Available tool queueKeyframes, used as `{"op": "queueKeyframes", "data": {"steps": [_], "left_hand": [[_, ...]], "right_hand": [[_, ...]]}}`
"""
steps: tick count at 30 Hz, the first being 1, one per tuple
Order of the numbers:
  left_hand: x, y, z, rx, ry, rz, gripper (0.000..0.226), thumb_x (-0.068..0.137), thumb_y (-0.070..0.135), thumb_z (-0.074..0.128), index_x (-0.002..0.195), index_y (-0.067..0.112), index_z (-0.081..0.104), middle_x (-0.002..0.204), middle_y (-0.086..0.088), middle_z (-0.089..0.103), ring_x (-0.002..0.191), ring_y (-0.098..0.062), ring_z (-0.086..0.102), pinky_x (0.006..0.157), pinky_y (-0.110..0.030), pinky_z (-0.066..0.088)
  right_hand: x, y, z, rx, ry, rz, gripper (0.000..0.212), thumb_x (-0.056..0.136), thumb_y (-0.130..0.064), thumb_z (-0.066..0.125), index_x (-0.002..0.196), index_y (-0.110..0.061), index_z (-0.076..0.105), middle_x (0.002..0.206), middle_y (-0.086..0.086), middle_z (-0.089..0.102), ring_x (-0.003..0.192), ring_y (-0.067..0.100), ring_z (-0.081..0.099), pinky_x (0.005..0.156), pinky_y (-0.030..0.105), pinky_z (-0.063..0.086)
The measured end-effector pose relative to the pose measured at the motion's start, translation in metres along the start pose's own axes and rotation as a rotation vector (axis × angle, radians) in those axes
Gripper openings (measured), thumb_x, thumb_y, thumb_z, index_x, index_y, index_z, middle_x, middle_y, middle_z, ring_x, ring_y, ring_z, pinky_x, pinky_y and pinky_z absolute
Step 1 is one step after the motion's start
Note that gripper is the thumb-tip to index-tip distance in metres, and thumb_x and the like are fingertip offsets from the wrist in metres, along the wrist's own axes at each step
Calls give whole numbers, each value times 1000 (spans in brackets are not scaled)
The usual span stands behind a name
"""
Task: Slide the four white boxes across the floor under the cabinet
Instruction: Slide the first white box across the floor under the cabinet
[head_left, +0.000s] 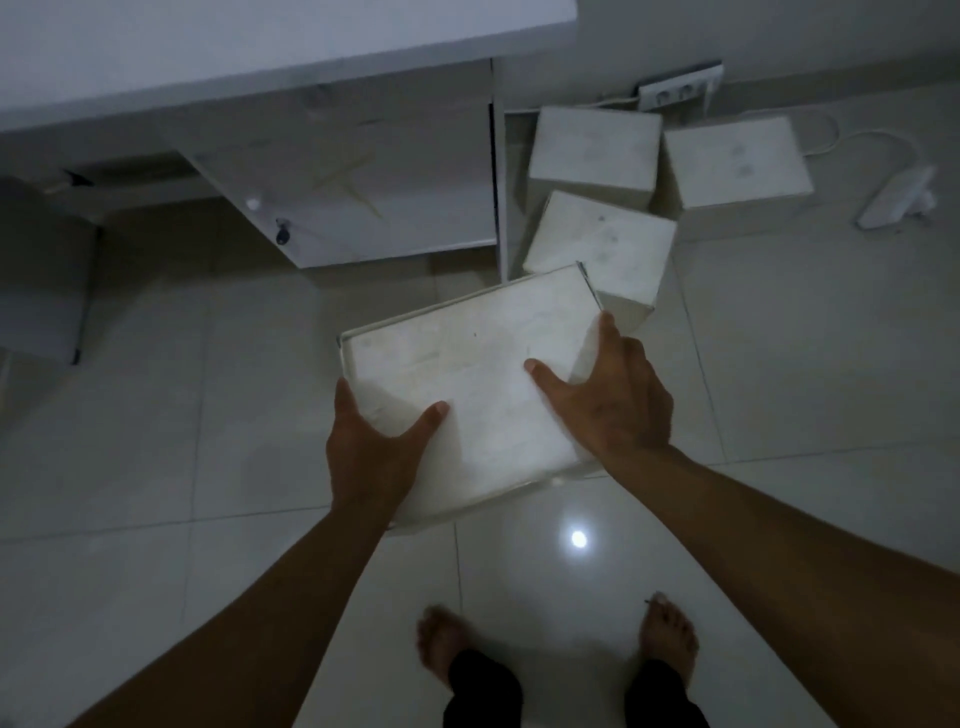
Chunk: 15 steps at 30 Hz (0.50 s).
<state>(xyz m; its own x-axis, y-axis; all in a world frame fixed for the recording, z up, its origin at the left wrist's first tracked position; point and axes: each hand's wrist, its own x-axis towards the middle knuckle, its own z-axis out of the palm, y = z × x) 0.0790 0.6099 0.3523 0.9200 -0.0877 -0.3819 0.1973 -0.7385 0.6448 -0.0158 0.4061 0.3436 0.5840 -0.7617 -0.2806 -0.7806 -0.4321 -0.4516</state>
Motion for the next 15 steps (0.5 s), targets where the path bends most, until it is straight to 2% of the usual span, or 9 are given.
{"op": "queueKeyframes", "data": {"steps": [5, 9, 15], "left_hand": [[52, -40, -29, 45, -45, 21, 120, 61, 64, 78, 153, 24, 13, 150, -5, 39, 134, -28, 41, 106, -43, 37], [87, -58, -39, 61, -57, 30, 117, 60, 63, 79, 152, 24, 17, 148, -5, 42, 131, -29, 44, 106, -44, 40], [144, -84, -15, 18, -36, 28, 119, 59, 65, 79, 153, 26, 16, 149, -4, 42, 133, -28, 43, 102, -36, 37]], "right_hand": [[-2, -39, 61, 33, 1, 62, 104, 72, -83, 52, 152, -27, 15, 147, 9, 41, 129, 34, 46, 100, 49, 40], [1, -53, 93, 51, -21, 72, 103, 73, -82, 53, 152, -28, 13, 146, 9, 41, 128, 34, 48, 98, 48, 43], [33, -58, 141, 49, 3, 35, 103, 73, -82, 53, 152, -28, 13, 147, 9, 41, 126, 33, 49, 96, 46, 45]]}}
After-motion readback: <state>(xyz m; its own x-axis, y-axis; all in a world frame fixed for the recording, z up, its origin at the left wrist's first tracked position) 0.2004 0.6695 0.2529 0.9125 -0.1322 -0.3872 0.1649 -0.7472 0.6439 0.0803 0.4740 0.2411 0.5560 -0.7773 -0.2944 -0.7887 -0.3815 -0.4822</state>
